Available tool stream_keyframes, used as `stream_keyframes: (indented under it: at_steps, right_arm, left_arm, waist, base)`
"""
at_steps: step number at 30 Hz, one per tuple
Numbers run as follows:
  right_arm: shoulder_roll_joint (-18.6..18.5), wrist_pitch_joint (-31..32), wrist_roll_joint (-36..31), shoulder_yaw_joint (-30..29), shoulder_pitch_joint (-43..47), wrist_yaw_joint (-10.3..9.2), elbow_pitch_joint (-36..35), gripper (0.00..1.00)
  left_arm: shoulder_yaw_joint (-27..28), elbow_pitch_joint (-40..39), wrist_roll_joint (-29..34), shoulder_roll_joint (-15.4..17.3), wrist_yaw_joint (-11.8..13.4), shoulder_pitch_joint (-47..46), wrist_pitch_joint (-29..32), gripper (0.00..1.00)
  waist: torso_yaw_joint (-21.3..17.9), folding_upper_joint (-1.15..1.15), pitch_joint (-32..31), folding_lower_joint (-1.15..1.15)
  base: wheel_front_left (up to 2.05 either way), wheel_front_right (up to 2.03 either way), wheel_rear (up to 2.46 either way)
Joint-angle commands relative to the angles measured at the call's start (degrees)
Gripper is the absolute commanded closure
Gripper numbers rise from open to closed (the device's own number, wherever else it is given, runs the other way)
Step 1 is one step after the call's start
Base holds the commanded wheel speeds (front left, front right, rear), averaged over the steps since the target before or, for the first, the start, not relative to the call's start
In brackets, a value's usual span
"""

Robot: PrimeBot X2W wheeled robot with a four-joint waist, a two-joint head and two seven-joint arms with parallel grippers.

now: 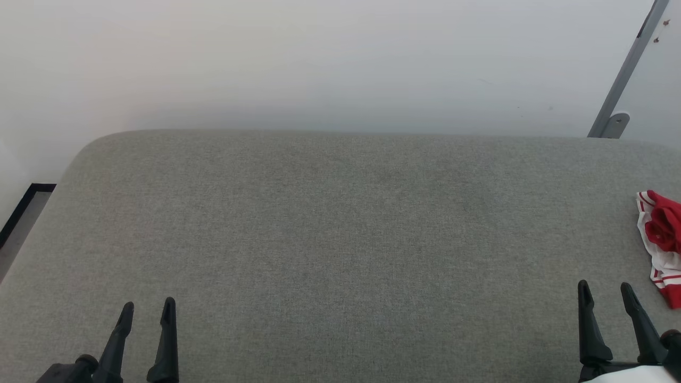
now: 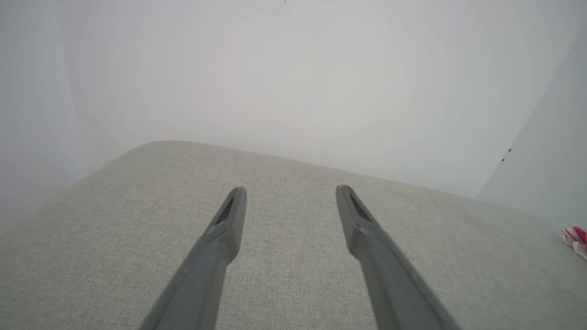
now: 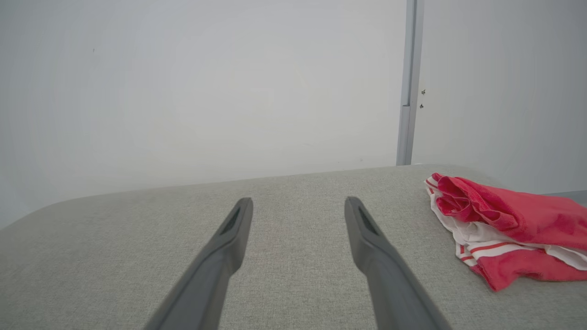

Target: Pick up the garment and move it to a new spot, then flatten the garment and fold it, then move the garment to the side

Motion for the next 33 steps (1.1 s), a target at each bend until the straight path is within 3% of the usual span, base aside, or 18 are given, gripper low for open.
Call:
stream_keyframes:
  at_steps: [1, 6, 7, 12, 33]
  right_arm:
    - [0.2, -0.3, -0.4, 0.0, 0.7, -0.02, 0.1, 0.00]
    - [0.2, -0.3, -0.4, 0.1, 0.7, -0.02, 0.2, 0.00]
    - [0.1, 0.0, -0.2, 0.1, 0.1, 0.00, 0.4, 1.00]
    - [0.9, 0.5, 0.4, 0.1, 0.9, 0.00, 2.9, 1.00]
    - [1.7, 6.1, 20.7, 0.4, -3.2, 0.00, 4.0, 1.00]
  left_arm:
    - [0.0, 0.2, -0.2, 0.2, -0.2, -0.7, -0.3, 0.00]
    - [0.1, 1.0, -0.7, 0.1, -0.2, -0.9, -0.3, 0.00]
    - [-0.1, 1.2, -0.7, -0.1, 0.0, -0.3, 0.0, 1.00]
    - [-0.4, 3.7, -1.2, -1.4, 0.0, 0.8, 0.3, 1.00]
    - [1.1, 5.8, -19.5, -3.0, 0.0, -4.0, 5.7, 1.00]
  waist:
    - [0.0, 0.00, 0.0, 0.00]
    - [0.1, 0.00, -0.1, 0.00]
    - [0.1, 0.00, -0.1, 0.00]
    - [0.1, 0.00, -0.1, 0.00]
    - [-0.7, 0.00, 0.5, 0.00]
  base:
    - [0.00, 0.00, 0.00]
    - [0.00, 0.00, 0.00]
    - [0.00, 0.00, 0.00]
    - [0.00, 0.00, 0.00]
    - [0.00, 0.00, 0.00]
